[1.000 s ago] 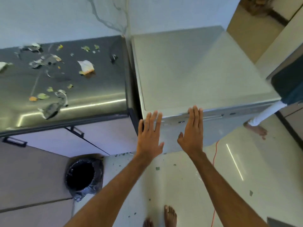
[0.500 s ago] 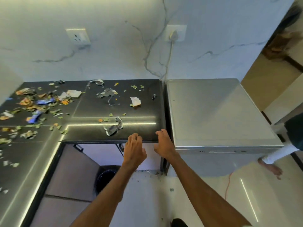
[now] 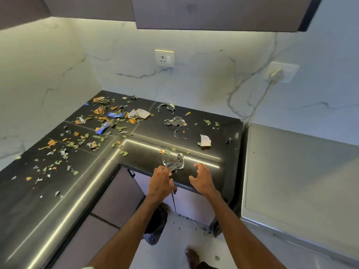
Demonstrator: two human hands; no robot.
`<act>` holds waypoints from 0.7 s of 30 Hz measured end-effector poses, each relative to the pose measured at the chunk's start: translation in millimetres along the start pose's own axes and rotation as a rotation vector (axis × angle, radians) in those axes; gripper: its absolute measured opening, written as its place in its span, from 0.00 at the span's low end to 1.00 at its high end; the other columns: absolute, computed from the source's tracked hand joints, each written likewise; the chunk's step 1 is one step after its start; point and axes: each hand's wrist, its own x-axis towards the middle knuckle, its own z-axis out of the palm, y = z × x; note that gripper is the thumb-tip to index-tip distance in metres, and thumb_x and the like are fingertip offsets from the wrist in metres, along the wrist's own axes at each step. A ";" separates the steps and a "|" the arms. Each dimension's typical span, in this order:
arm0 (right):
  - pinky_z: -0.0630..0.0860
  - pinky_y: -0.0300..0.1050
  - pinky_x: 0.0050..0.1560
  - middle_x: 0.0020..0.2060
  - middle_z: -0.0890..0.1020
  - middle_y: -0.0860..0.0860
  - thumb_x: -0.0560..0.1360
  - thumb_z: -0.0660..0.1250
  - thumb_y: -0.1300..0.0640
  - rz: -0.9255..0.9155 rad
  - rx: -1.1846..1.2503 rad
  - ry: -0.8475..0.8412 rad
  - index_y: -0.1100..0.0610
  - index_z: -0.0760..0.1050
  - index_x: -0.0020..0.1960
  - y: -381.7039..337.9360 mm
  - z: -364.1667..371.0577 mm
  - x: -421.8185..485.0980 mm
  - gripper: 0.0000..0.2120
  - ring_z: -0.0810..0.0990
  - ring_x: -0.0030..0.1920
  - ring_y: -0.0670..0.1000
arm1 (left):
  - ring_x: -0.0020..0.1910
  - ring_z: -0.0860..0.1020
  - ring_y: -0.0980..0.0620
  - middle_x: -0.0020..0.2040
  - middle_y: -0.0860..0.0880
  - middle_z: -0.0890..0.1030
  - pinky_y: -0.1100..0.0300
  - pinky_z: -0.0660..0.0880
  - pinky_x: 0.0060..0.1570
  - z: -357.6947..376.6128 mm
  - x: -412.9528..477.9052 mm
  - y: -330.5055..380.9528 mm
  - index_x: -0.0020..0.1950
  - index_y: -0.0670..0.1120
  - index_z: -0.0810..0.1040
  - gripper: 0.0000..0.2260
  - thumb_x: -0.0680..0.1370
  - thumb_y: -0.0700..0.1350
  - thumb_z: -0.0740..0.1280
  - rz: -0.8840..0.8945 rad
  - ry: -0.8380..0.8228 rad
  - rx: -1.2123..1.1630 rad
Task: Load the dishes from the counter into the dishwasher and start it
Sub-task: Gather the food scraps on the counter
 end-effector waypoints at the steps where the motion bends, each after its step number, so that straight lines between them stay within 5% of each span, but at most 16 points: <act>1: 0.75 0.49 0.66 0.65 0.76 0.56 0.72 0.74 0.60 0.000 0.000 -0.018 0.59 0.71 0.69 -1.8 5.3 5.5 0.26 0.76 0.65 0.55 | 0.62 0.72 0.45 0.60 0.46 0.75 0.53 0.74 0.54 -2.4 4.7 -4.3 0.59 0.43 0.78 0.12 0.77 0.43 0.68 -0.022 0.010 -0.009; 11: 0.75 0.44 0.58 0.59 0.77 0.54 0.71 0.76 0.49 0.035 -0.090 -0.115 0.57 0.74 0.64 -21.7 43.2 70.8 0.26 0.77 0.58 0.52 | 0.59 0.75 0.49 0.58 0.50 0.76 0.54 0.73 0.53 -5.7 39.3 -58.0 0.56 0.49 0.78 0.09 0.77 0.48 0.66 -0.253 0.005 -0.077; 17: 0.76 0.52 0.60 0.63 0.71 0.57 0.69 0.75 0.38 0.094 -0.231 -0.166 0.58 0.68 0.69 -37.0 75.1 107.2 0.37 0.74 0.63 0.58 | 0.58 0.76 0.52 0.57 0.51 0.79 0.58 0.71 0.52 -2.7 78.5 -86.0 0.54 0.49 0.80 0.09 0.76 0.47 0.66 -0.247 -0.023 -0.158; 21: 0.74 0.52 0.61 0.68 0.66 0.59 0.70 0.74 0.39 0.145 -0.385 -0.156 0.58 0.66 0.70 -35.6 105.1 115.7 0.37 0.71 0.66 0.60 | 0.58 0.77 0.52 0.55 0.52 0.80 0.55 0.75 0.55 -3.3 108.3 -95.7 0.53 0.49 0.81 0.09 0.75 0.48 0.65 -0.212 -0.057 -0.225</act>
